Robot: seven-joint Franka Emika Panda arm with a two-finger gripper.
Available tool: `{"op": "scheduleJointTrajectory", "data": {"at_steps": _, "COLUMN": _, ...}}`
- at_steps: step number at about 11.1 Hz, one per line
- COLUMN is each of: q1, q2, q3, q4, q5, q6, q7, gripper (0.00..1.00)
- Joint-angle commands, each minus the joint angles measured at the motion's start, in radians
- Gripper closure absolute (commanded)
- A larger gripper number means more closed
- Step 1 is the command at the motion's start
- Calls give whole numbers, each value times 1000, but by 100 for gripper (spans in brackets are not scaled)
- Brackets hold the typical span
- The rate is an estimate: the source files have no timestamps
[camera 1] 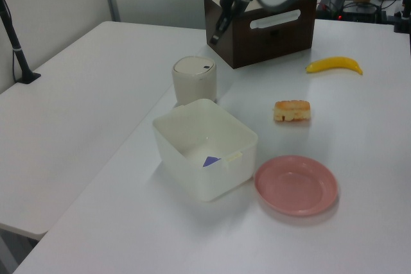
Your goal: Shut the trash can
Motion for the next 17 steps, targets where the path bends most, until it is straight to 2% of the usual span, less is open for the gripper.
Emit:
{"op": "scheduleJointTrajectory", "data": {"at_steps": 1, "q1": -23, "q2": -177, "q3": 40, "q4": -48, "q5": 12, "q6": -266, "q7": 8, "gripper": 100}}
{"op": "scheduleJointTrajectory", "data": {"at_steps": 5, "q1": -26, "q2": -315, "q3": 68, "q4": -51, "q5": 12, "q6": -588, "q7": 10, "gripper": 100}}
{"op": "scheduleJointTrajectory", "data": {"at_steps": 7, "q1": -23, "q2": -356, "q3": 86, "q4": -63, "q5": 14, "q6": -678, "q7": 10, "gripper": 100}}
{"op": "scheduleJointTrajectory", "data": {"at_steps": 10, "q1": -19, "q2": -400, "q3": 94, "q4": -108, "q5": 14, "q6": -741, "q7": 10, "gripper": 100}}
{"op": "scheduleJointTrajectory", "data": {"at_steps": 13, "q1": -16, "q2": -400, "q3": 92, "q4": -123, "q5": 19, "q6": -773, "q7": 25, "gripper": 100}}
{"op": "scheduleJointTrajectory", "data": {"at_steps": 15, "q1": -29, "q2": -394, "q3": 89, "q4": -123, "q5": 16, "q6": -814, "q7": -13, "gripper": 100}}
{"op": "scheduleJointTrajectory", "data": {"at_steps": 17, "q1": -31, "q2": -387, "q3": 73, "q4": -132, "q5": 12, "q6": -813, "q7": 11, "gripper": 100}}
